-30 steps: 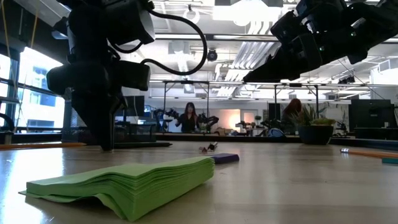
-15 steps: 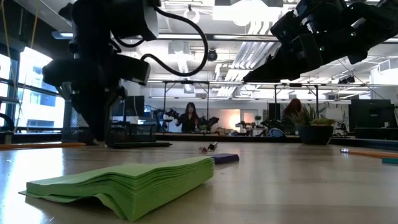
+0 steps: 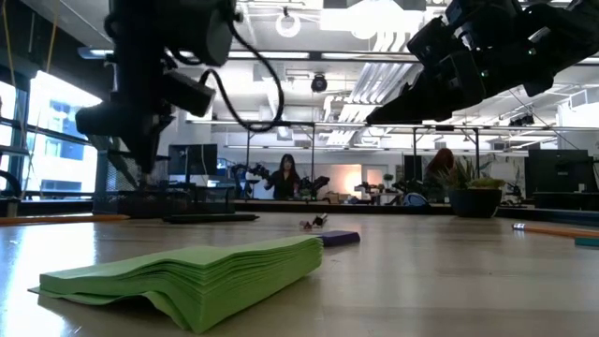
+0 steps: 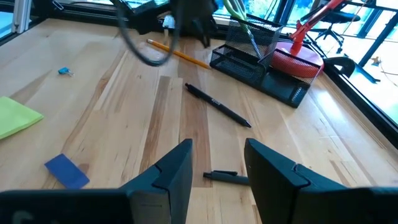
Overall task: Pick and place office supplies into organizer
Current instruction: Put the white binder clip into the desk organizer, then put the pink binder clip into the desk organizer
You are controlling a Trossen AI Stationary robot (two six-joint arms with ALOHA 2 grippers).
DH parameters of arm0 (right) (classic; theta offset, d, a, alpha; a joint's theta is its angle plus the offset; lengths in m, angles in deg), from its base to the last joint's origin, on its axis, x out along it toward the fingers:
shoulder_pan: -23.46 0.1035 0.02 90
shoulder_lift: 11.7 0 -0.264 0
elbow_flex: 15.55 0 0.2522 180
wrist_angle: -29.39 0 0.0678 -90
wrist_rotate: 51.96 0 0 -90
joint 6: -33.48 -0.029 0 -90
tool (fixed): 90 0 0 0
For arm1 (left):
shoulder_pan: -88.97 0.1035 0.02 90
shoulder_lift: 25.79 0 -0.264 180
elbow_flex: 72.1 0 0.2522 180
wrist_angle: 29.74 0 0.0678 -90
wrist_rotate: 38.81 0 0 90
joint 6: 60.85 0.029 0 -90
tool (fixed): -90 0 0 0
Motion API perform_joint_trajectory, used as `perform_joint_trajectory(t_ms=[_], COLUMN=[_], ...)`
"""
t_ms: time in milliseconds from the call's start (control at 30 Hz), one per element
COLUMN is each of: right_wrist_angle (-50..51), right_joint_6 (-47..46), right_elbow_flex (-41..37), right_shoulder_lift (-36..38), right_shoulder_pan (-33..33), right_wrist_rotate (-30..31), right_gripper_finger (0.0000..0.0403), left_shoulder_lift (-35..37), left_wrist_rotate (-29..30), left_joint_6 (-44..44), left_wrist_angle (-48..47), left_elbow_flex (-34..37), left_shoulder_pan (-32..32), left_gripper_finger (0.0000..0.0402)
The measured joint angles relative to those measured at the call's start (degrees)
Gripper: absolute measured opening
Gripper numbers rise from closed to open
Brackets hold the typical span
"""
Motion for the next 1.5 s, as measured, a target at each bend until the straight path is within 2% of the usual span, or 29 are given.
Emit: perform_joint_trajectory(t_ms=[300, 500, 667, 933, 1233, 1500], right_wrist_angle=[1.10, 1.52, 1.62, 1.77, 1.83, 3.09], right_joint_6=[-0.02, 0.00, -0.02, -0.02, -0.02, -1.64], right_elbow_flex=[0.00, -0.02, -0.02, -0.02, -0.02, -0.02], right_shoulder_lift=[0.00, 0.00, 0.00, 0.00, 0.00, -0.07], right_shoulder_pan=[0.00, 0.00, 0.00, 0.00, -0.02, -0.02], right_wrist_rotate=[0.02, 0.10, 0.35, 0.34, 0.56, -0.15], right_gripper_finger=[0.0138, 0.0138, 0.0138, 0.0138, 0.0138, 0.0138], left_shoulder_lift=[0.76, 2.83, 2.83, 2.83, 2.81, 3.25], left_wrist_rotate=[-0.52, -7.38, -7.87, -5.51, -18.79, -18.77], left_joint_6=[4.94, 6.37, 4.03, 4.03, 6.12, 7.83], left_wrist_angle=[1.69, 4.25, 4.59, 4.56, 13.08, 21.20], left_elbow_flex=[3.21, 3.53, 3.55, 3.55, 3.38, -0.34], left_shoulder_pan=[9.89, 15.01, 17.61, 17.41, 15.05, 6.50], left_gripper_finger=[0.0001, 0.0002, 0.0019, 0.0056, 0.0074, 0.0074])
